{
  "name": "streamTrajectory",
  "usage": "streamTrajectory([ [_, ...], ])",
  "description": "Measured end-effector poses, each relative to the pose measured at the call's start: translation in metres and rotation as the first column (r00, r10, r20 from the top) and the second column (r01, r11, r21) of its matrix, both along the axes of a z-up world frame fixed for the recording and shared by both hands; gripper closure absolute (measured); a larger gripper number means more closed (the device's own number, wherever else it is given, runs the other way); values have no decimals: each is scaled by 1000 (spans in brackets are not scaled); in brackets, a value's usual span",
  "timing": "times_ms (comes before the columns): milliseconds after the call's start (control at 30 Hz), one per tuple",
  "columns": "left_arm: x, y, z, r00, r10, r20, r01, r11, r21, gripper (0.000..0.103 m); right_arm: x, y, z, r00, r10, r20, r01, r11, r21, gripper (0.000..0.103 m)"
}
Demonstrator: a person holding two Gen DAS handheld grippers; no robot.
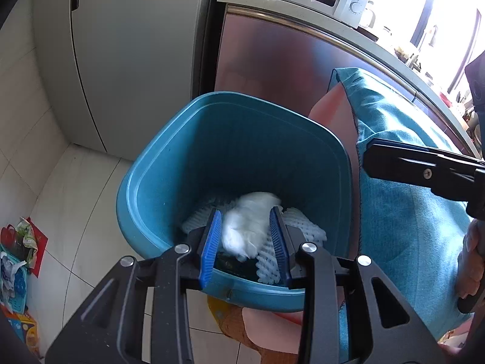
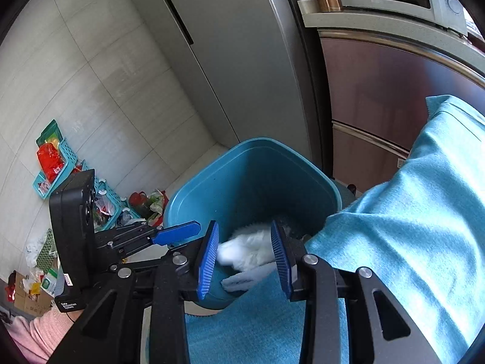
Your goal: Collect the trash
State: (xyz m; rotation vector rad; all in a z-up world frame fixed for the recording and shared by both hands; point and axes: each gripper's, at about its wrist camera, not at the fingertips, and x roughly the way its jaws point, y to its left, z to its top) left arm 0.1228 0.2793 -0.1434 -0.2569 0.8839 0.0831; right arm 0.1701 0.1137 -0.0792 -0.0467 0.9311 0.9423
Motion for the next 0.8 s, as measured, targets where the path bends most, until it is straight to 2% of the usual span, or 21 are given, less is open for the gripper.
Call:
streamTrajectory([
  [200,-14,-6,13,999,-12,52,12,1000,-2,68,-9,-21,8,1000,-8,20,7,999,31,70],
  [400,-33,-27,46,987,-66,150,64,998,17,63,-28,-56,27,996,-18,82,11,997,77,68],
  [633,-49,-73,81,947,-192,259,194,981,17,57,-59,-115,52,983,-84,164,61,989,136,65],
  [800,-55,-122,90,907,-316,277,324,946,20,55,-79,-167,61,965,-180,189,148,974,173,63],
])
